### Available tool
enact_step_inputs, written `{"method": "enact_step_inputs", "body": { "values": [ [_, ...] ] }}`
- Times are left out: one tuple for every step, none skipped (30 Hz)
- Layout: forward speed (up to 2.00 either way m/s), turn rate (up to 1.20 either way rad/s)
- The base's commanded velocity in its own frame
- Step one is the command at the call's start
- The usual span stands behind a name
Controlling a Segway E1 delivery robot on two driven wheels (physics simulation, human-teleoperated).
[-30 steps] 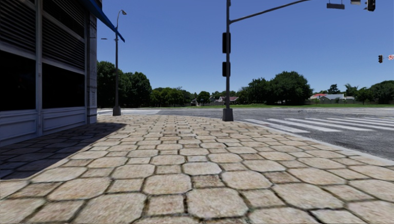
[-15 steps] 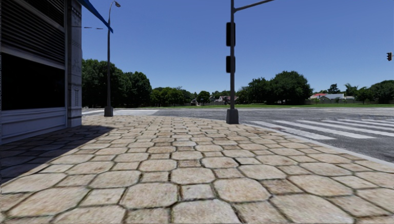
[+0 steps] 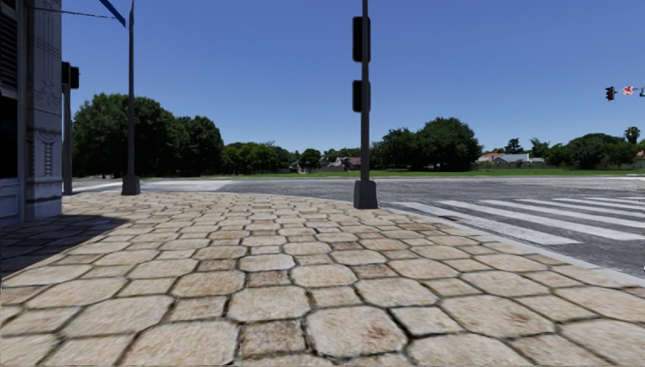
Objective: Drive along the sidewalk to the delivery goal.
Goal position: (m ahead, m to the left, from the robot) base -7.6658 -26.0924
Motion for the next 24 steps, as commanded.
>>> {"method": "enact_step_inputs", "body": {
  "values": [
    [2.0,-0.57],
    [2.0,-0.57],
    [2.0,-0.57],
    [2.0,-0.58],
    [2.0,-0.58],
    [2.0,-0.58],
    [2.0,-0.58],
    [2.0,-0.58],
    [2.0,-0.56],
    [2.0,-0.56],
    [2.0,0.0],
    [2.0,0.0],
    [2.0,0.0],
    [2.0,0.0],
    [2.0,0.0],
    [2.0,0.0],
    [2.0,0.0],
    [2.0,0.0],
    [2.0,0.0],
    [2.0,0.0],
    [2.0,0.0],
    [2.0,0.0],
    [2.0,-0.02],
    [2.0,-0.02]
  ]
}}
